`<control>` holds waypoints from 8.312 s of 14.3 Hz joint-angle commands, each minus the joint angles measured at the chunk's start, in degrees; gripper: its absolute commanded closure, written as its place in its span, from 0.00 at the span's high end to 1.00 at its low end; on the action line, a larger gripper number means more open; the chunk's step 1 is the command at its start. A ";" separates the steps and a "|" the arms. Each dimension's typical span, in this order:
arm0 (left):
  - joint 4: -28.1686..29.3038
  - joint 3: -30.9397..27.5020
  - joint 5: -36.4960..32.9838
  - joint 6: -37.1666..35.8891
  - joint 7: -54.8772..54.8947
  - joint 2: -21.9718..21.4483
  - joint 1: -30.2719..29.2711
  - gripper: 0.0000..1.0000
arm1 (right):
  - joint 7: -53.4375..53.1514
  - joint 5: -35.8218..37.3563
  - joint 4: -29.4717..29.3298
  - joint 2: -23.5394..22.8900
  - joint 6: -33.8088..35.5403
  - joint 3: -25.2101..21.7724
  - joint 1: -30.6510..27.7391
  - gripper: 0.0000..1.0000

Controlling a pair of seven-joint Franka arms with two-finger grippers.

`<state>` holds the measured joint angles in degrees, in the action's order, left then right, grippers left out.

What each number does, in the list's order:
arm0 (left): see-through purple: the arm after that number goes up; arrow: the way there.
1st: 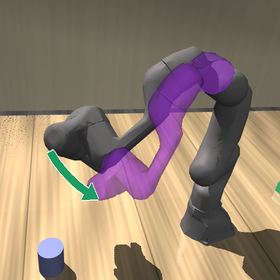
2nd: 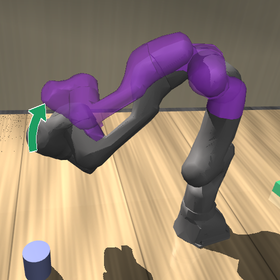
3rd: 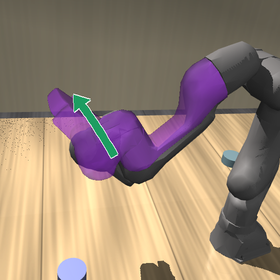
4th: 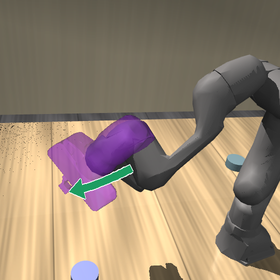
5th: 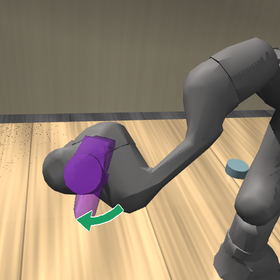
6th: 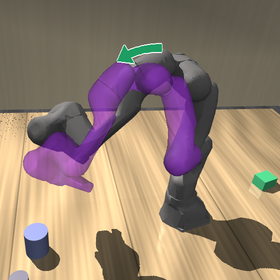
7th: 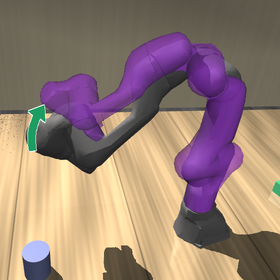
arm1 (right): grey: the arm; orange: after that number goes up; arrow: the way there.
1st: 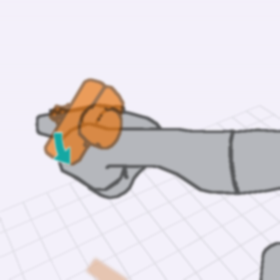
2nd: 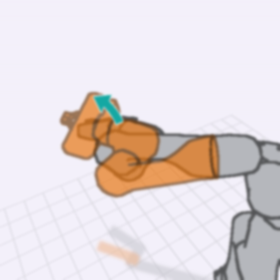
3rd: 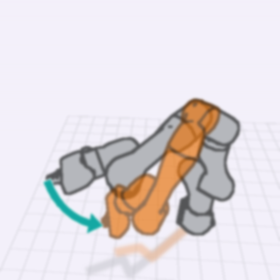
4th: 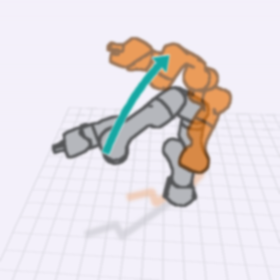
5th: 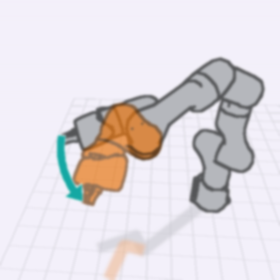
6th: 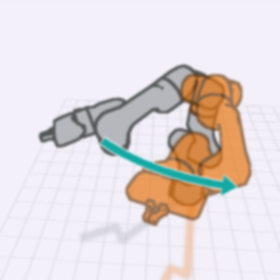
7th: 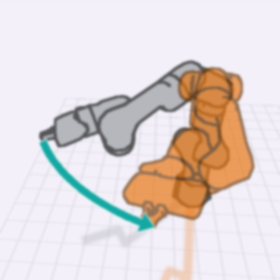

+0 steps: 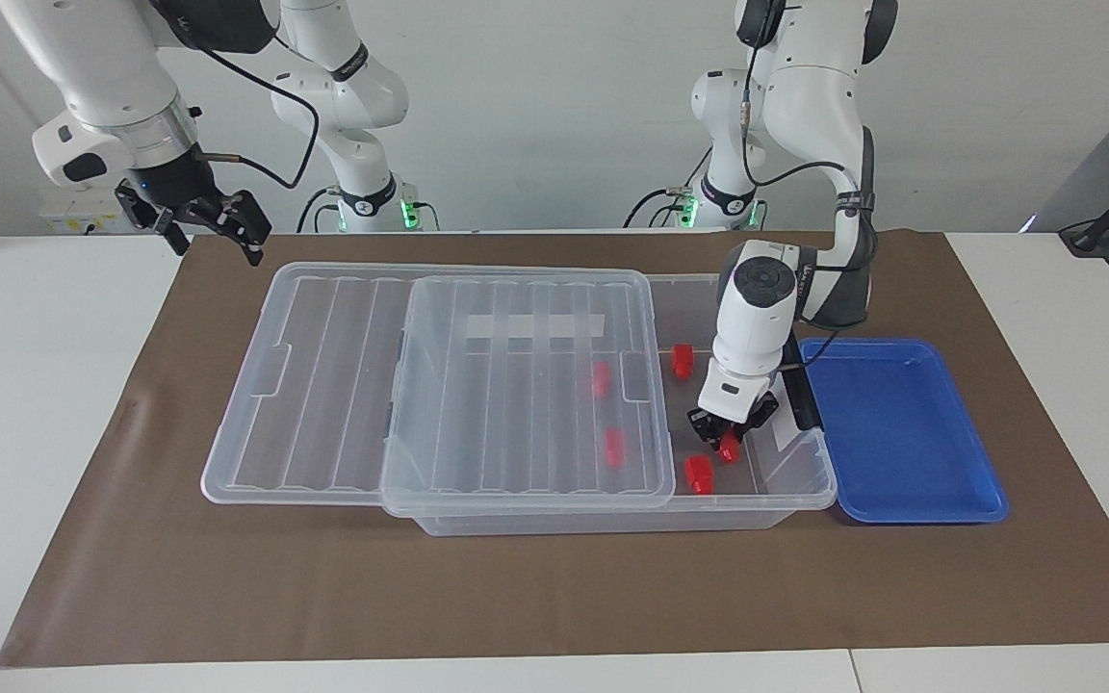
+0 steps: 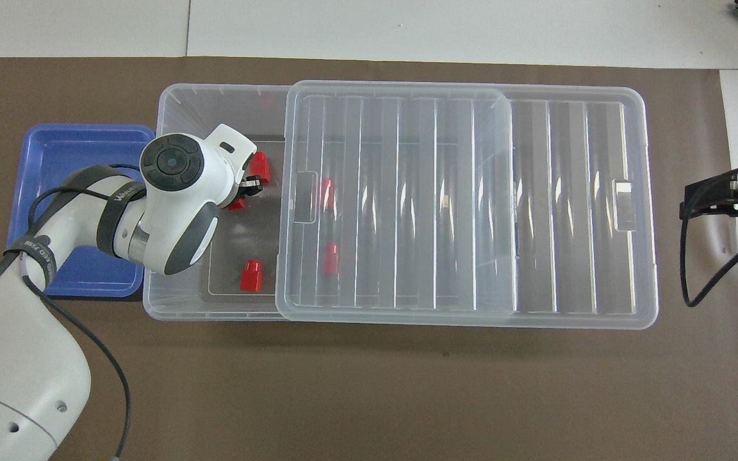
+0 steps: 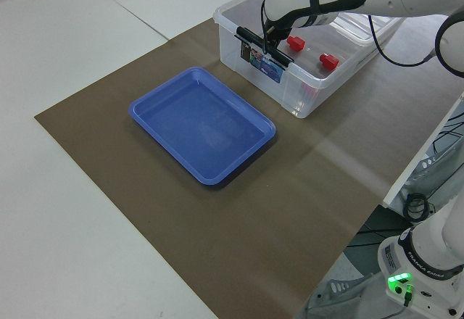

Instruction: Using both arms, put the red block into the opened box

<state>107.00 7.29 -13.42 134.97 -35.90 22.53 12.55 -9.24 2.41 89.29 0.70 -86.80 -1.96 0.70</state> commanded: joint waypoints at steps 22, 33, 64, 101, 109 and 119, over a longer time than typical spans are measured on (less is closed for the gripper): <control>0.58 0.01 4.28 -5.77 -24.19 -9.34 -0.15 1.00 | 2.12 -1.71 -0.43 -0.26 -0.03 0.37 -1.49 1.00; -13.84 -0.78 9.55 -28.34 -16.64 -16.01 -4.80 1.00 | 2.82 -1.71 -0.17 -0.08 -0.03 0.72 -0.96 1.00; -12.34 -0.78 14.92 -35.39 43.45 -22.62 -19.14 1.00 | 26.39 -10.67 11.87 -12.04 -33.17 0.99 0.17 0.00; -13.13 -8.43 14.30 -35.57 44.60 -23.15 -10.26 1.00 | 13.28 -2.59 8.54 -7.12 -25.97 0.29 5.11 1.00; -12.78 -8.43 14.30 -36.01 44.51 -23.76 -10.17 1.00 | 5.73 -1.44 -2.97 -3.87 -3.93 -0.50 1.59 1.00; -12.61 -8.52 14.30 -34.95 44.60 -23.76 -10.00 1.00 | 5.20 -1.36 -1.57 -0.44 2.60 -1.30 0.36 1.00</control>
<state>92.62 -0.38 0.66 98.66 7.96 0.27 1.77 -3.71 0.01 86.61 -0.66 -84.61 -3.68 1.19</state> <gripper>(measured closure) 0.000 0.000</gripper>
